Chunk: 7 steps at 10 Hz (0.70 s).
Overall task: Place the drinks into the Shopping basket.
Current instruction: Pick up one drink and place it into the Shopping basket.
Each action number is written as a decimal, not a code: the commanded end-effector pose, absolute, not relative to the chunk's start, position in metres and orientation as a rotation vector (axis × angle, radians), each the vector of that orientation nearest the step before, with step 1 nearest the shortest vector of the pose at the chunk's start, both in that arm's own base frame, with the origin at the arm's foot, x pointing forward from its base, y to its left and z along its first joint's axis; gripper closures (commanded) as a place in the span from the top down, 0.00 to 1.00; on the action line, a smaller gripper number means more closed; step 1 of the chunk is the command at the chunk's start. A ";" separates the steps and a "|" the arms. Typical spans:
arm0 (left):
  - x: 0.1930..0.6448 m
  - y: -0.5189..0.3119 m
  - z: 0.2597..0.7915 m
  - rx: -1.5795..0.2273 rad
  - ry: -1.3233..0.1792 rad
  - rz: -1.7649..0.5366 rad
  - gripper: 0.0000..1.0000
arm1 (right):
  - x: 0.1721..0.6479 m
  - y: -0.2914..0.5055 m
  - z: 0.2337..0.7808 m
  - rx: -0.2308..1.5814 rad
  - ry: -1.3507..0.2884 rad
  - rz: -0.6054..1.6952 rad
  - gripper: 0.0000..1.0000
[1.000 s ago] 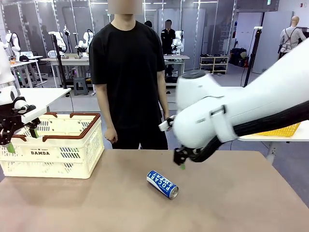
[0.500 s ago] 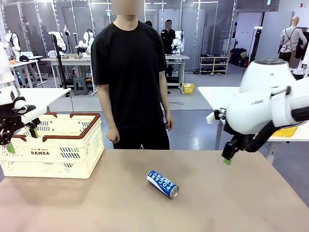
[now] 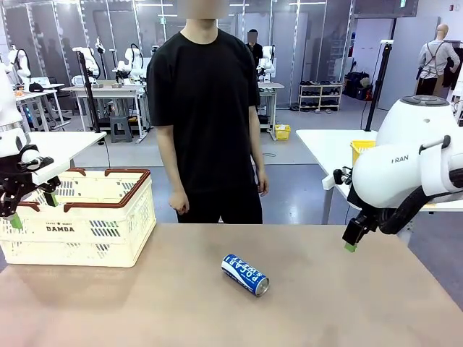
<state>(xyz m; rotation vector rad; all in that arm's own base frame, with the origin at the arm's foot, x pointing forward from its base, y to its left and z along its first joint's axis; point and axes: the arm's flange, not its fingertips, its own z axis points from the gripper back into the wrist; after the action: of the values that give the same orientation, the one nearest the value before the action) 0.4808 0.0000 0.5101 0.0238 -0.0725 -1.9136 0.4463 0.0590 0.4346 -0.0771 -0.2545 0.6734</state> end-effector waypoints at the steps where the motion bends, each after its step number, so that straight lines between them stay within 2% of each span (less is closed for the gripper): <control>1: 0.479 0.000 0.512 0.024 -0.061 -1.901 1.00 | 0.448 0.059 0.439 -0.090 -0.250 0.683 1.00; 3: 0.481 0.000 0.510 0.024 -0.072 -1.914 1.00 | 0.448 0.059 0.439 -0.090 -0.250 0.683 1.00; 4: 0.471 -0.018 0.515 0.049 -0.187 -1.981 1.00 | 0.448 0.059 0.439 -0.090 -0.250 0.683 1.00; 7: 0.433 -0.121 0.520 0.079 -0.222 -2.182 1.00 | 0.448 0.059 0.439 -0.090 -0.250 0.683 1.00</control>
<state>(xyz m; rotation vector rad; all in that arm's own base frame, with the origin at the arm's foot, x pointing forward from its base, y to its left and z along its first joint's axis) 0.4463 -0.0930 0.5290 0.0646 -0.1889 -2.1247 0.4472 0.0601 0.4372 -0.0803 -0.2558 0.6772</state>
